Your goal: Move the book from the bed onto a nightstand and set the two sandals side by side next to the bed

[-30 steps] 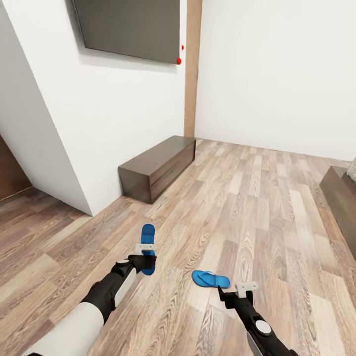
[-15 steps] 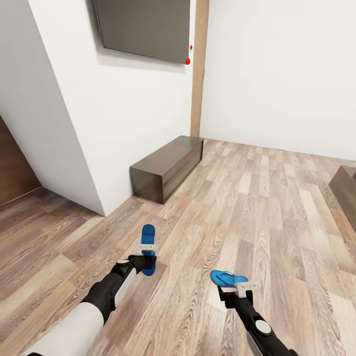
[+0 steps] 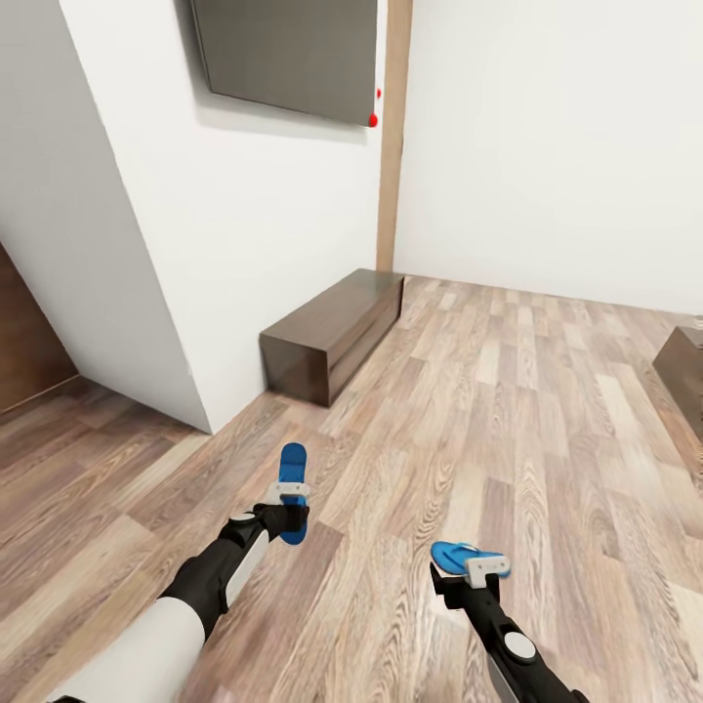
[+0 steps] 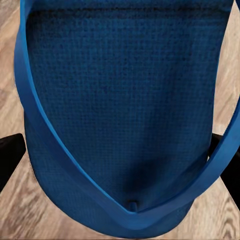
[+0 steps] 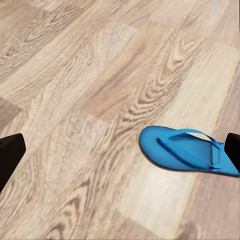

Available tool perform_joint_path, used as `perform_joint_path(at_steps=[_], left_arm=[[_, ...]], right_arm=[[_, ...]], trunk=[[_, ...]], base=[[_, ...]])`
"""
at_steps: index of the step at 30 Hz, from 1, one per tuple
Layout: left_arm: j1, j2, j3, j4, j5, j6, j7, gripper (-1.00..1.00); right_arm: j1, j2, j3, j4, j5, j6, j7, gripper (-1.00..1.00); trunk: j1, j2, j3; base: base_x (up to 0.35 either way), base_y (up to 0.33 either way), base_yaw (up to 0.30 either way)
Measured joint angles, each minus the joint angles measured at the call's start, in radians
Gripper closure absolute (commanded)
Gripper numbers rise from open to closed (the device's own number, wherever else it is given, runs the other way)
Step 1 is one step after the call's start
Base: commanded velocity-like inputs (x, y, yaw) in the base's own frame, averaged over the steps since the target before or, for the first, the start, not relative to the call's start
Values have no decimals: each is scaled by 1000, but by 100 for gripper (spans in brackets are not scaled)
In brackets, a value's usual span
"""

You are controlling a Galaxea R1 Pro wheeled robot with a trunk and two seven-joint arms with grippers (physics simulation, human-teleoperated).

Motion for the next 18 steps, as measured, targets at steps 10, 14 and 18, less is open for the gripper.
perform_joint_path(at_steps=[10, 14, 18], left_arm=[[0, 0, 0, 0, 3, 1, 1, 100], [0, -1, 0, 0, 1, 1, 1, 100], [0, -1, -1, 1, -1, 0, 1, 100]], right_arm=[[0, -1, 0, 0, 0, 0, 6, -100], [0, 0, 0, 0, 0, 0, 6, -100], [0, -1, 0, 0, 0, 0, 7, -100]], trunk=[[0, 0, 0], [0, 0, 0], [0, 0, 0]], base=[[259, 228, -265], [192, 280, -271], [248, 241, -243]])
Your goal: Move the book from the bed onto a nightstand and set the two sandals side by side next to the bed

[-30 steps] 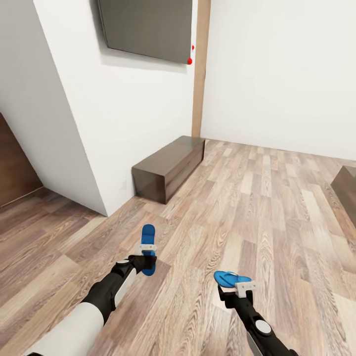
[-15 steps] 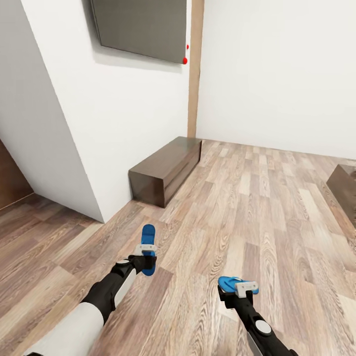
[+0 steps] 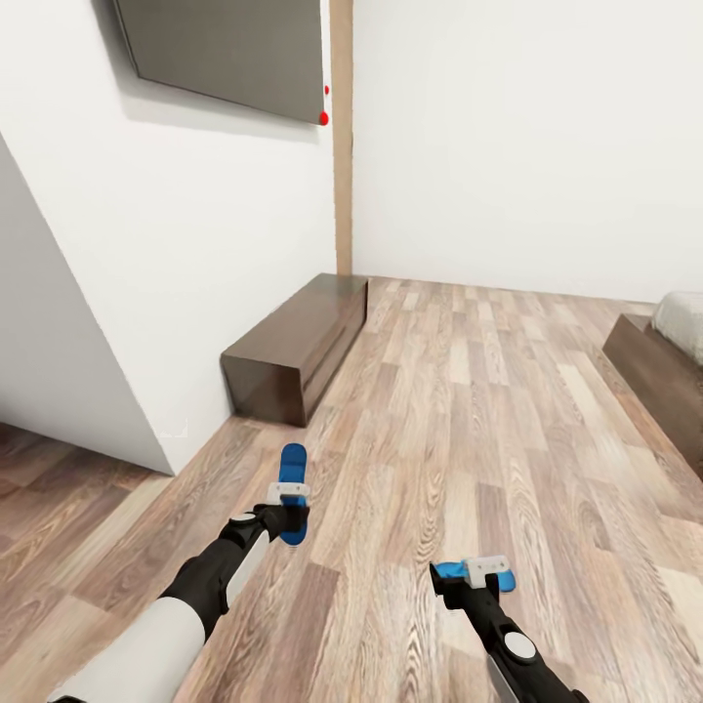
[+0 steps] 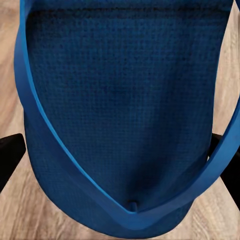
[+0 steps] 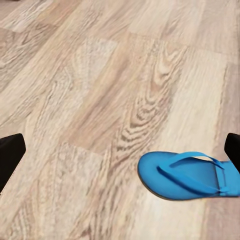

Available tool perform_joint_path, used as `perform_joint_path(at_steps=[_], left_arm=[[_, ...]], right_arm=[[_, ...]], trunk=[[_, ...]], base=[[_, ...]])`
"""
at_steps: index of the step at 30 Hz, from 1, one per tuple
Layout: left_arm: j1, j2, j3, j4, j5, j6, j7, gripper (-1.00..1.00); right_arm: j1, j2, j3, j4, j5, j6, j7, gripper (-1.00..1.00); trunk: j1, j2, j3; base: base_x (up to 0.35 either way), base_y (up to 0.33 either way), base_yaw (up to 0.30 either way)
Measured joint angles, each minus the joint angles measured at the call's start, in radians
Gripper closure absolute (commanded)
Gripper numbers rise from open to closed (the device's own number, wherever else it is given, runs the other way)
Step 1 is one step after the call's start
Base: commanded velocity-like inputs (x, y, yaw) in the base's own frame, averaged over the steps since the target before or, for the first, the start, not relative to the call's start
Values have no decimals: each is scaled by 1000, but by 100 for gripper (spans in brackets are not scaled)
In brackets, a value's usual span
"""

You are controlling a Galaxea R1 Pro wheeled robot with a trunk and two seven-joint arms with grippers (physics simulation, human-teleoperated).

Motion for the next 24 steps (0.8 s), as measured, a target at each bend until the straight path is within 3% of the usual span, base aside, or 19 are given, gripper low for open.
perform_joint_path(at_steps=[15, 24], left_arm=[[0, 0, 0, 13, 0, 0, 0, 100], [0, -1, -1, 13, 0, -1, 0, 100]], right_arm=[[1, 2, 1, 0, -1, 0, -9, -100], [1, 2, 0, -1, -1, 0, -7, -100]], trunk=[[0, 0, 0], [0, 0, 4]], base=[[266, 229, -17], [275, 200, -240]])
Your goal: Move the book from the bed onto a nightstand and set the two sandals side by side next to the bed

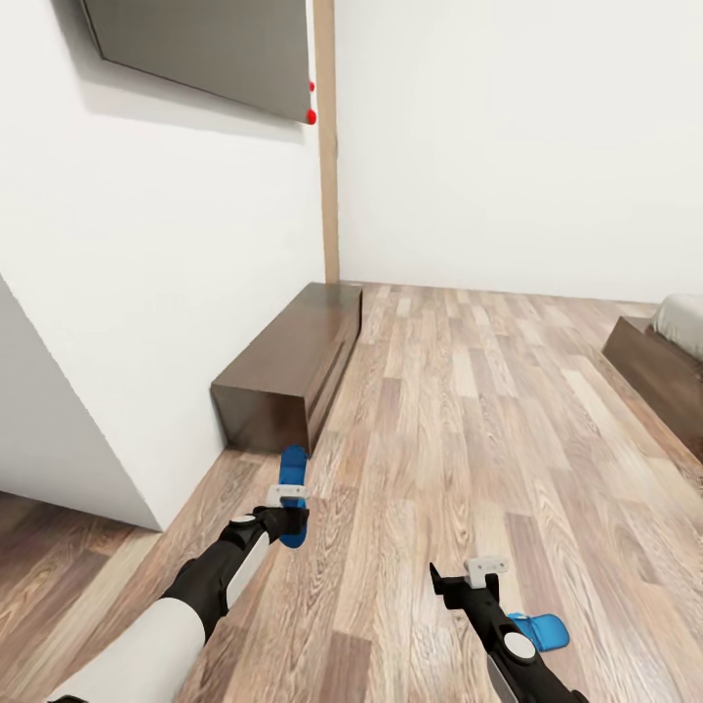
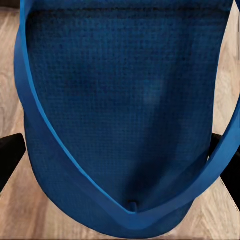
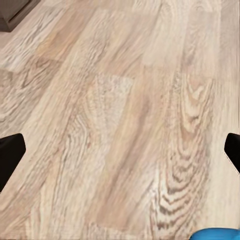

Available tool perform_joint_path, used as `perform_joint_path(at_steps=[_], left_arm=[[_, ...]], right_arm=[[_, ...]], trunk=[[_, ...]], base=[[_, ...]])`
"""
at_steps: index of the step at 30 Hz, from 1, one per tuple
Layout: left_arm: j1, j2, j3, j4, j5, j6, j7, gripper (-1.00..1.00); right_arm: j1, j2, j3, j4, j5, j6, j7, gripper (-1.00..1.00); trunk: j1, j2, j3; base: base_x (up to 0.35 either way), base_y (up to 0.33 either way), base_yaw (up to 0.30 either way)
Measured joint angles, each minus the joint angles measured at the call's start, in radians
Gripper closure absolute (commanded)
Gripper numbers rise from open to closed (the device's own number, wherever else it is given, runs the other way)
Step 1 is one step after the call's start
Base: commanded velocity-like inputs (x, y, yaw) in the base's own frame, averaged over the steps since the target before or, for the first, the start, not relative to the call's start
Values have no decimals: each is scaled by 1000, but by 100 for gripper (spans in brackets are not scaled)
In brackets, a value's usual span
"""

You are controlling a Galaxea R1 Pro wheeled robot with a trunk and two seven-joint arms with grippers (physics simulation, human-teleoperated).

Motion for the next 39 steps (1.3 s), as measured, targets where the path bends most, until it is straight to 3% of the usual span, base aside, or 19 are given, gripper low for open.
perform_joint_path(at_steps=[10, 39], left_arm=[[0, 0, 0, 16, -1, -46, 0, 100], [0, 0, 2, 21, 6, -49, -1, 100]], right_arm=[[0, 0, 0, -1, 0, 0, 0, -100], [0, 0, 3, -1, 0, 1, 3, -100]], trunk=[[0, 0, 6], [0, 0, 20]], base=[[313, 11, -279], [111, 76, -247]])
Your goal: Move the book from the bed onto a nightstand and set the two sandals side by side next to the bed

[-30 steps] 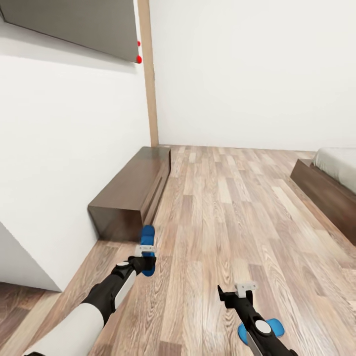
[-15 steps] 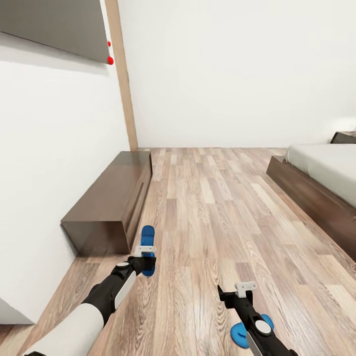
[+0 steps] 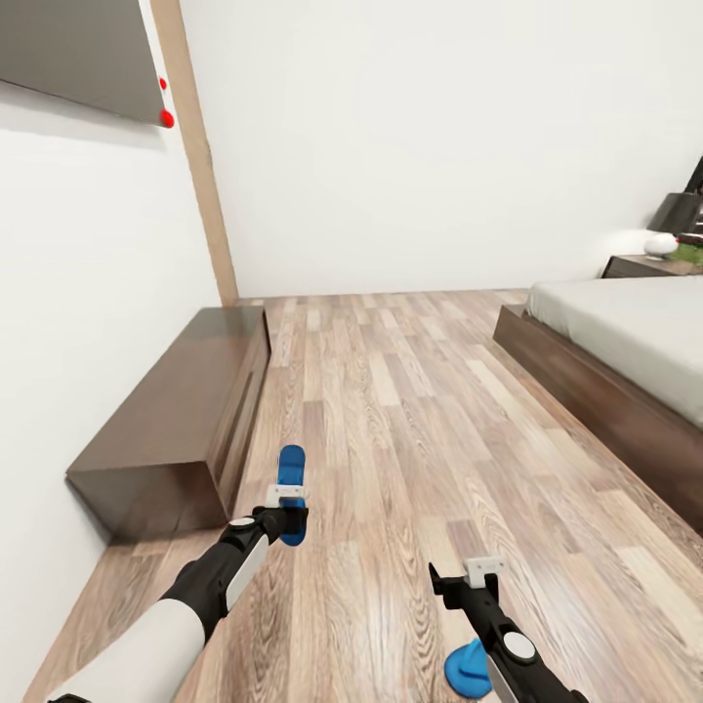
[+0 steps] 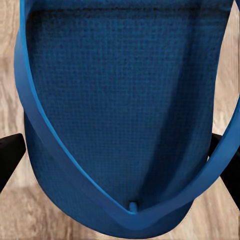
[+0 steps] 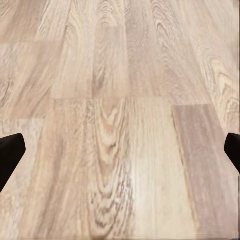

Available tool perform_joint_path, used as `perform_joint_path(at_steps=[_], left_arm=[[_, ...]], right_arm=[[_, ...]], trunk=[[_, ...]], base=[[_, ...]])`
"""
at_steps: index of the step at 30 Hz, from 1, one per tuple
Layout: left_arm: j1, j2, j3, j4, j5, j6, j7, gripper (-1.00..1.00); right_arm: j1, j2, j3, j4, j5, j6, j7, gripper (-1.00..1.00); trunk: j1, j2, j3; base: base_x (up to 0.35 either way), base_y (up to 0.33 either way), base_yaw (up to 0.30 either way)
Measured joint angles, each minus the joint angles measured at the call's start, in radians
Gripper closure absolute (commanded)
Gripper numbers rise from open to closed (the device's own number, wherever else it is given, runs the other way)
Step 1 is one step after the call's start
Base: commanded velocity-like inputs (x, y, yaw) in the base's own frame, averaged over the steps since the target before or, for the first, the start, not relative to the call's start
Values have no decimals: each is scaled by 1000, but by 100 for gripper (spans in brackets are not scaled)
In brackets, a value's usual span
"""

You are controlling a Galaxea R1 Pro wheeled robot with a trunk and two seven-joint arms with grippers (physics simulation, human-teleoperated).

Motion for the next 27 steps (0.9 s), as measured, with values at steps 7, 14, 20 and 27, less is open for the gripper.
perform_joint_path(at_steps=[7, 14, 20, 27], left_arm=[[0, 0, 0, 0, -1, 0, 0, 100], [0, 0, 0, 1, -2, 0, 0, 100], [0, 0, 0, 1, -2, 0, 0, 100], [0, 0, 0, -1, -1, 0, 0, 100]], right_arm=[[-1, 0, 0, 0, 1, 0, -3, -100], [0, 0, 0, 0, 1, 0, -3, -100], [0, 0, 0, 0, 1, 0, -3, -100], [0, 0, -1, 0, 0, 0, -1, -100]], trunk=[[0, 0, 0], [0, 0, 0], [0, 0, 0], [0, 0, 0]], base=[[234, 240, -260], [224, 268, -256], [230, 251, -256], [126, 218, -257]])
